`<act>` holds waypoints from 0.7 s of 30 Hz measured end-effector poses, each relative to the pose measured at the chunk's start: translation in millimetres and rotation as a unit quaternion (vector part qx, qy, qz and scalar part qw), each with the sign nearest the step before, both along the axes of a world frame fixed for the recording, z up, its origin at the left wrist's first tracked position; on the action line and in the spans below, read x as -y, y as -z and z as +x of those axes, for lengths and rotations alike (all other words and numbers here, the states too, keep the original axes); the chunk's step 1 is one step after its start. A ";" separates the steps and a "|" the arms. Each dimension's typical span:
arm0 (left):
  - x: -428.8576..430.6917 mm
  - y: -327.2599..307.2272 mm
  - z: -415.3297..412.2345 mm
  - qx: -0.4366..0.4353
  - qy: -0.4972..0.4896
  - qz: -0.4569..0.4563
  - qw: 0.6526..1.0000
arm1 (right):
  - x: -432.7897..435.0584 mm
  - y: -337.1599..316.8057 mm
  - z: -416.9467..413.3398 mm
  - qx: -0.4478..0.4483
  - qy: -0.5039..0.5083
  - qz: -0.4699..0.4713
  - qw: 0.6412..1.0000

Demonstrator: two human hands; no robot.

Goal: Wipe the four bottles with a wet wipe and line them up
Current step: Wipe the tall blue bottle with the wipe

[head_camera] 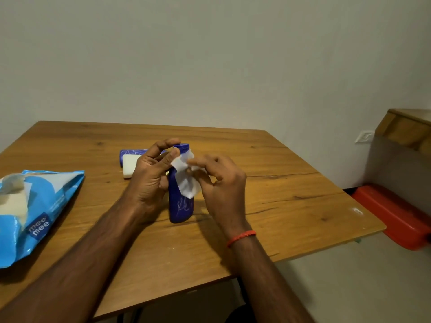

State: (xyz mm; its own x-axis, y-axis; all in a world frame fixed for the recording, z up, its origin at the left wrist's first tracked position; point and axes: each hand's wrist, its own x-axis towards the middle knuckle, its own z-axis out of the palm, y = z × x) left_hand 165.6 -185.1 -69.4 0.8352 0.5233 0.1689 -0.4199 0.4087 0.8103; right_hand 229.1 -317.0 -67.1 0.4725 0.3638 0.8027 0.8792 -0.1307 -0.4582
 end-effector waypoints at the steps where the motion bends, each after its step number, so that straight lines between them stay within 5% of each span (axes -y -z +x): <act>1: -1.5 1.2 -0.4 0.000 -0.007 0.009 1.000 | -5.0 -6.5 -0.2 0.008 0.003 0.022 1.000; 8: -8.4 3.8 -4.4 -0.024 -0.055 0.021 0.998 | -3.7 6.2 -9.6 0.080 -0.021 -0.086 0.993; 14: -13.0 5.7 -1.1 -0.075 -0.089 0.045 0.992 | 37.0 39.3 -16.1 0.072 -0.081 -0.293 0.950; 21: -14.1 9.1 2.2 -0.072 -0.109 0.040 0.991 | 13.8 14.4 -9.8 -0.026 -0.061 -0.114 0.991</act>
State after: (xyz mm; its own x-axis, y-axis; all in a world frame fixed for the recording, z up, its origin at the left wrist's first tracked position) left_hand 167.8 -171.0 -78.4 0.7226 0.6834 0.1044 -0.3693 0.2539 0.8940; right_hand 219.3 -330.9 -81.5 0.4523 0.5901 0.6687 0.8708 -0.1304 -0.4740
